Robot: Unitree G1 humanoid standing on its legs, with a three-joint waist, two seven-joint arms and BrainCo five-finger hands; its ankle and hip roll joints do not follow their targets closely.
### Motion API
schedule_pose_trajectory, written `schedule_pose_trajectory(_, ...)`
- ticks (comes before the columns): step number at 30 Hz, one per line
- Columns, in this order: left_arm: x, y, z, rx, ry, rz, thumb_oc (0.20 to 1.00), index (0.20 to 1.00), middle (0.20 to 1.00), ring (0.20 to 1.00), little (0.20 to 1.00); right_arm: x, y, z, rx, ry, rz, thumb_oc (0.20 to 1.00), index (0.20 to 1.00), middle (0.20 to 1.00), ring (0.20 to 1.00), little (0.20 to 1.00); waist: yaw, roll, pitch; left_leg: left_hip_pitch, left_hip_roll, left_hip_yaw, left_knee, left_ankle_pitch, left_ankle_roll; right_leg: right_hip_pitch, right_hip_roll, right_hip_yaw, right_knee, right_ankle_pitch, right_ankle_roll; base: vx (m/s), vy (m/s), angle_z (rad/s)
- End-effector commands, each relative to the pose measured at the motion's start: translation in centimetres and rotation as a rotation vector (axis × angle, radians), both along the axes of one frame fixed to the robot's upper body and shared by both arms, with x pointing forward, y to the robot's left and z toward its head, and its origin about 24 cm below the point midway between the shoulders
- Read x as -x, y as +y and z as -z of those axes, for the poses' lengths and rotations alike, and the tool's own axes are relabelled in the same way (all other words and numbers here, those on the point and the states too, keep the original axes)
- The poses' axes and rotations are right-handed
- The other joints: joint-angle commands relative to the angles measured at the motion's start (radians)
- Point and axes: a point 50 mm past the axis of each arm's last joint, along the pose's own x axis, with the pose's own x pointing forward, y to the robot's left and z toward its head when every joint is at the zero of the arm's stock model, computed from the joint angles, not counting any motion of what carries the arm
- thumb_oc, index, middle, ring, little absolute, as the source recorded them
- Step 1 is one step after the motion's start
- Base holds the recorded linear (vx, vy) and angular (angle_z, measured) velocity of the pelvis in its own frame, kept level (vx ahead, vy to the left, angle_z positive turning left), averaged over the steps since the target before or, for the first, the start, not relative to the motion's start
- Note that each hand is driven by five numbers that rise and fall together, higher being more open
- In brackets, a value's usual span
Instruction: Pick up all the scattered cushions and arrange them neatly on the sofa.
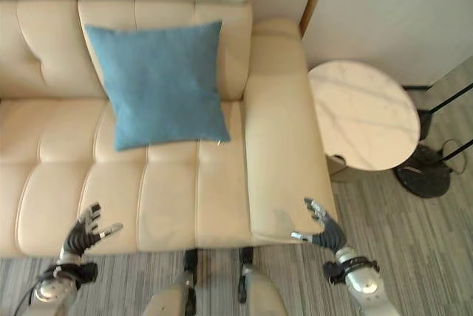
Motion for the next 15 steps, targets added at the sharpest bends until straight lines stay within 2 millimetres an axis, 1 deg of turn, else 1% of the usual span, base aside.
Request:
schedule_pose_trajectory(1, -1.5, -0.9, -0.3, -0.012, -0.028, 0.061, 1.0, 1.0, 1.0, 1.0, 1.0, -2.5, 1.1, -0.3, 0.067, -0.042, -0.072, 1.0, 1.0, 1.0, 1.0, 1.0, -0.006, 0.012, 0.013, 0.043, -0.03, 0.005, 0.011, -0.077, -0.012, 0.031, -0.024, -0.019, 0.017, 0.028, 0.123, -0.17, 0.048, -0.36)
schedule_pose_trajectory(2, -1.5, -1.1, -0.1, -0.002, -0.022, 0.054, 1.0, 1.0, 1.0, 1.0, 1.0, -2.3, 1.2, 0.3, 0.06, -0.02, -0.041, 1.0, 1.0, 1.0, 1.0, 1.0, -0.005, 0.019, 0.018, 0.048, -0.023, 0.0, 0.003, -0.069, -0.009, 0.026, -0.015, -0.015, 0.059, 0.011, 0.124, -0.22, 0.0, -0.48)
schedule_pose_trajectory(3, -1.8, -1.3, 0.1, -0.001, -0.01, 0.065, 1.0, 1.0, 1.0, 1.0, 1.0, -2.1, 1.2, 0.8, 0.048, -0.002, -0.015, 1.0, 1.0, 1.0, 1.0, 1.0, -0.004, 0.025, 0.025, 0.049, -0.016, -0.006, 0.003, -0.058, -0.005, 0.031, -0.001, -0.004, 0.136, -0.024, 0.123, -0.21, -0.024, -0.45)
schedule_pose_trajectory(5, -2.1, -1.6, 0.1, -0.008, -0.008, 0.087, 1.0, 1.0, 1.0, 1.0, 1.0, -1.7, 1.3, 1.6, 0.027, 0.026, 0.033, 1.0, 1.0, 1.0, 1.0, 1.0, 0.005, 0.031, 0.018, 0.036, 0.002, -0.016, 0.014, -0.044, -0.003, 0.061, 0.012, 0.005, 0.223, -0.085, 0.106, -0.24, -0.104, -0.14)
schedule_pose_trajectory(6, -2.2, -1.5, 0.2, -0.022, 0.008, 0.093, 1.0, 1.0, 1.0, 1.0, 1.0, -1.5, 1.4, 2.0, 0.007, 0.04, 0.07, 1.0, 1.0, 1.0, 1.0, 1.0, 0.018, 0.035, 0.002, 0.027, 0.014, -0.022, 0.016, -0.035, -0.001, 0.095, 0.007, 0.005, 0.304, -0.101, 0.094, -0.19, -0.135, 0.25)
schedule_pose_trajectory(9, -2.0, -1.5, 0.3, -0.029, 0.017, 0.103, 1.0, 1.0, 1.0, 1.0, 1.0, -1.4, 1.5, 2.2, 0.002, 0.048, 0.076, 1.0, 1.0, 1.0, 1.0, 1.0, 0.026, 0.028, -0.007, 0.02, 0.015, -0.027, 0.018, -0.028, -0.005, 0.123, 0.003, 0.012, 0.318, -0.092, 0.094, -0.13, -0.151, 0.21)
schedule_pose_trajectory(10, -2.4, -1.9, 0.3, -0.022, 0.011, 0.108, 1.0, 1.0, 1.0, 1.0, 1.0, -1.5, 1.7, 2.4, -0.004, 0.052, 0.085, 1.0, 1.0, 1.0, 1.0, 1.0, 0.041, 0.016, -0.018, 0.008, 0.005, -0.043, 0.016, -0.005, -0.016, 0.195, 0.017, 0.023, 0.213, -0.157, 0.072, -0.24, -0.271, 0.0)
schedule_pose_trajectory(11, -2.2, -1.7, 0.5, -0.02, 0.013, 0.078, 1.0, 1.0, 1.0, 1.0, 1.0, -2.1, 1.7, 2.0, -0.008, 0.026, 0.091, 1.0, 1.0, 1.0, 1.0, 1.0, 0.051, 0.005, -0.022, -0.032, 0.012, -0.046, 0.014, 0.031, -0.036, 0.233, 0.035, 0.015, 0.07, -0.18, 0.052, -0.32, -0.336, -0.05)
schedule_pose_trajectory(12, -2.4, -1.8, 0.4, -0.018, 0.006, 0.083, 1.0, 1.0, 1.0, 1.0, 1.0, -2.5, 1.7, 1.6, -0.01, 0.004, 0.094, 1.0, 1.0, 1.0, 1.0, 1.0, 0.053, 0.005, -0.025, -0.059, 0.02, -0.041, 0.008, 0.048, -0.045, 0.232, 0.044, 0.022, 0.019, -0.179, 0.044, -0.41, -0.344, 0.01)
schedule_pose_trajectory(13, -2.8, -2.0, 0.2, -0.017, -0.011, 0.089, 1.0, 1.0, 1.0, 1.0, 1.0, -2.9, 1.4, 1.0, -0.023, -0.023, 0.105, 1.0, 1.0, 1.0, 1.0, 1.0, 0.053, 0.01, -0.021, -0.096, 0.031, -0.042, 0.001, 0.079, -0.07, 0.23, 0.06, 0.017, -0.034, -0.169, 0.034, -0.23, -0.18, -0.05)
schedule_pose_trajectory(14, -2.8, -2.0, 0.2, -0.017, -0.011, 0.089, 1.0, 1.0, 1.0, 1.0, 1.0, -2.9, 1.4, 1.0, -0.023, -0.023, 0.106, 1.0, 1.0, 1.0, 1.0, 1.0, 0.052, 0.01, -0.022, -0.098, 0.031, -0.043, 0.001, 0.08, -0.071, 0.229, 0.06, 0.016, -0.035, -0.168, 0.034, -0.28, -0.167, -0.04)
schedule_pose_trajectory(15, -3.2, -2.2, 0.0, -0.016, -0.025, 0.09, 1.0, 1.0, 1.0, 1.0, 1.0, -3.1, 1.2, 0.8, -0.014, -0.029, 0.107, 1.0, 1.0, 1.0, 1.0, 1.0, 0.055, 0.011, -0.007, -0.119, 0.034, -0.049, 0.013, 0.085, -0.087, 0.224, 0.06, 0.01, -0.048, -0.157, 0.029, -0.13, -0.052, 0.03)
